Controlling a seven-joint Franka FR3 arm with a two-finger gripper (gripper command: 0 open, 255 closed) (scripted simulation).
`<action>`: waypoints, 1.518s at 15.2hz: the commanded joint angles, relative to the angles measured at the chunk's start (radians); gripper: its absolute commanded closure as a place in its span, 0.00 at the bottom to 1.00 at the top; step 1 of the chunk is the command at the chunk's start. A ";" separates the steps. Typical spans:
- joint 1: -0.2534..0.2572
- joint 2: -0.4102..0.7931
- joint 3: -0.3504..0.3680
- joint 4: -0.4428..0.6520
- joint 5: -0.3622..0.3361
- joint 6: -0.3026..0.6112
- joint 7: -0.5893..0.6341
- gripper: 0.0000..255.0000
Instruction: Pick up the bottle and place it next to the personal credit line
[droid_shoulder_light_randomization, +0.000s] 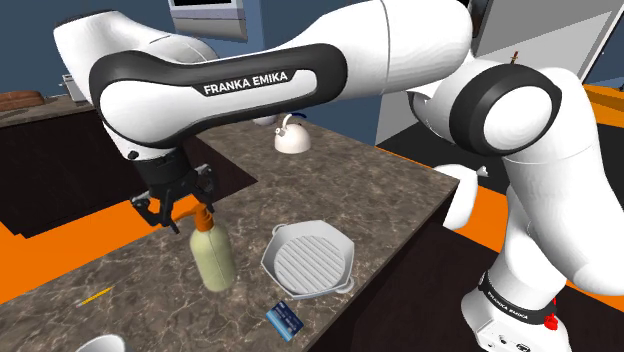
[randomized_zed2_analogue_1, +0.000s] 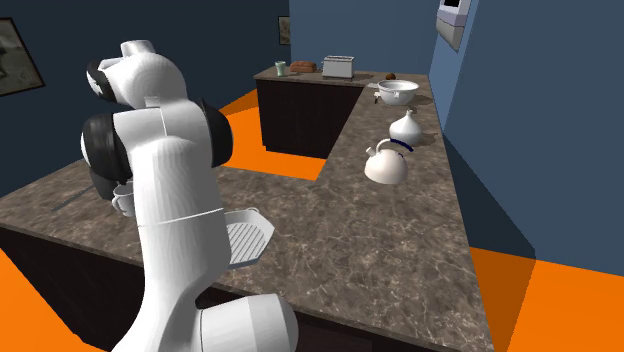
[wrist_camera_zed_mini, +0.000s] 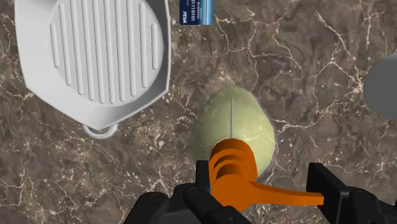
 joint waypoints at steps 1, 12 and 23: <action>-0.002 0.001 0.000 -0.024 -0.001 0.026 0.002 1.00; -0.007 -0.003 -0.001 -0.088 -0.001 0.086 0.008 1.00; 0.016 0.036 -0.001 0.103 -0.005 -0.066 -0.001 0.00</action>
